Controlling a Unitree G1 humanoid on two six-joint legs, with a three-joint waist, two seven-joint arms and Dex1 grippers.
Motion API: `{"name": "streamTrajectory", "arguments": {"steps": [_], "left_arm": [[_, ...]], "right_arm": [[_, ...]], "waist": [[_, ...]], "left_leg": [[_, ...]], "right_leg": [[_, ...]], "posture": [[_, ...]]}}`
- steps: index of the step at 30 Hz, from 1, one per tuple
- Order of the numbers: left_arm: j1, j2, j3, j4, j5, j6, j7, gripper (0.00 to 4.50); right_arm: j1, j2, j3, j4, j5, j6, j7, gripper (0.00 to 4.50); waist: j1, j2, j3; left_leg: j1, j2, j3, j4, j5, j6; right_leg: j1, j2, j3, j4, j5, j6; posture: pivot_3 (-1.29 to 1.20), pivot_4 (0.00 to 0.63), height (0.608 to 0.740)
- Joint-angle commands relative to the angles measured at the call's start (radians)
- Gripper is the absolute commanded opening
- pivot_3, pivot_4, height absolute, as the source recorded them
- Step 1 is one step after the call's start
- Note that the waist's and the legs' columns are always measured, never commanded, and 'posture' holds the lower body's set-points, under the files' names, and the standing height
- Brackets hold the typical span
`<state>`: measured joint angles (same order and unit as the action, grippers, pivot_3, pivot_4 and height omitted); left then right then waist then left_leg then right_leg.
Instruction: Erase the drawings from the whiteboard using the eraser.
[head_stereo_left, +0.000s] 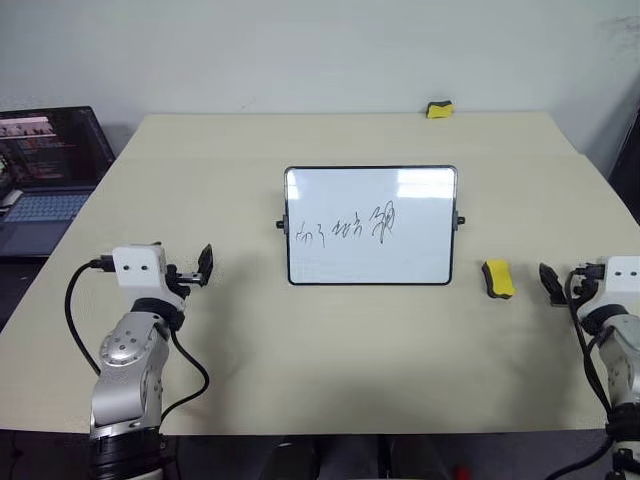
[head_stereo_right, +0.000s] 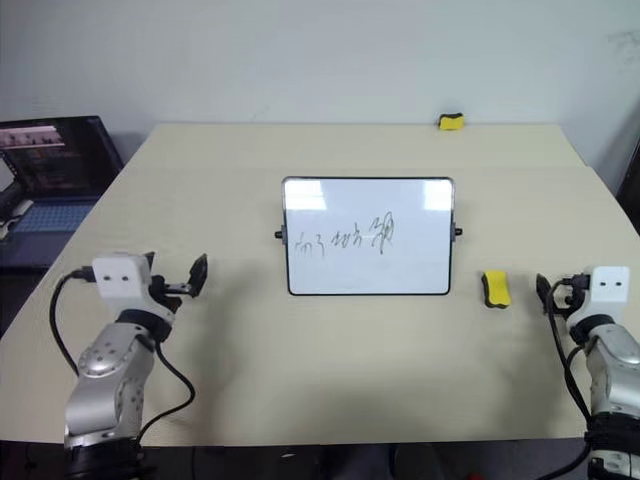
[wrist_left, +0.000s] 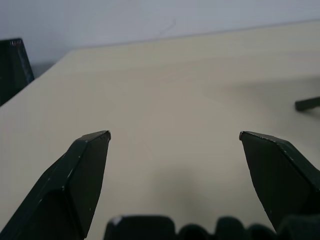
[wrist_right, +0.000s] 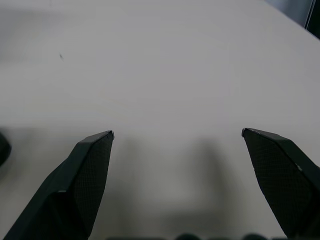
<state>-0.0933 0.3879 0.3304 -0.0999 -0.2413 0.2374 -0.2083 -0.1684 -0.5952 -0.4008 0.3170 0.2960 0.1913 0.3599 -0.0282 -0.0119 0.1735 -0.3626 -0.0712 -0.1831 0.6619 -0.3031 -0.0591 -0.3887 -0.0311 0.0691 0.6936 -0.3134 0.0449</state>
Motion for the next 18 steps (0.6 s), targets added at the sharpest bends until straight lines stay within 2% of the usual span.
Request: {"name": "streamTrajectory", "arguments": {"steps": [1, 5, 9, 15, 18], "left_arm": [[-0.025, 0.006, 0.005, 0.021, 0.008, -0.018, 0.002, 4.5], [-0.035, -0.007, 0.028, 0.049, 0.004, -0.021, 0.034, 4.5], [-0.027, 0.018, 0.02, 0.063, -0.024, -0.033, -0.042, 4.5], [-0.074, 0.037, 0.115, 0.103, -0.142, -0.043, -0.111, 4.5], [-0.091, 0.067, 0.115, 0.137, -0.121, -0.051, -0.125, 4.5]], "right_arm": [[-0.012, -0.012, -0.021, -0.04, 0.0, 0.034, -0.027, 4.48], [0.014, -0.001, -0.035, -0.093, 0.007, 0.053, -0.052, 4.48], [0.054, -0.011, -0.036, -0.18, 0.014, 0.069, -0.026, 4.48], [0.058, 0.035, -0.04, -0.225, 0.022, 0.066, -0.049, 4.48], [0.041, 0.072, -0.05, -0.231, 0.025, 0.058, -0.081, 4.48]], "waist": [[0.0, 0.0, 0.0], [-0.001, 0.0, 0.0], [-0.001, 0.0, 0.0], [-0.001, 0.0, 0.0], [-0.001, 0.0, 0.0]], "left_leg": [[0.0, 0.0, 0.0, 0.0, 0.0, 0.0], [0.0, 0.0, 0.0, 0.0, 0.0, 0.0], [-0.001, 0.0, 0.0, 0.0, 0.0, -0.001], [0.0, 0.0, 0.0, 0.0, 0.0, -0.001], [0.0, 0.0, 0.0, 0.0, 0.0, -0.001]], "right_leg": [[0.0, 0.0, 0.0, 0.0, 0.0, 0.0], [0.0, 0.0, 0.0, 0.0, 0.0, 0.0], [0.0, 0.0, 0.0, -0.002, 0.0, 0.0], [0.0, 0.0, 0.0, -0.002, 0.0, 0.0], [0.0, 0.0, 0.0, -0.002, 0.0, 0.0]], "posture": [[0.0, 0.15, 0.74], [0.0, 0.15, 0.74], [0.0, 0.15, 0.74], [0.0, 0.15, 0.74], [0.0, 0.15, 0.74]]}}
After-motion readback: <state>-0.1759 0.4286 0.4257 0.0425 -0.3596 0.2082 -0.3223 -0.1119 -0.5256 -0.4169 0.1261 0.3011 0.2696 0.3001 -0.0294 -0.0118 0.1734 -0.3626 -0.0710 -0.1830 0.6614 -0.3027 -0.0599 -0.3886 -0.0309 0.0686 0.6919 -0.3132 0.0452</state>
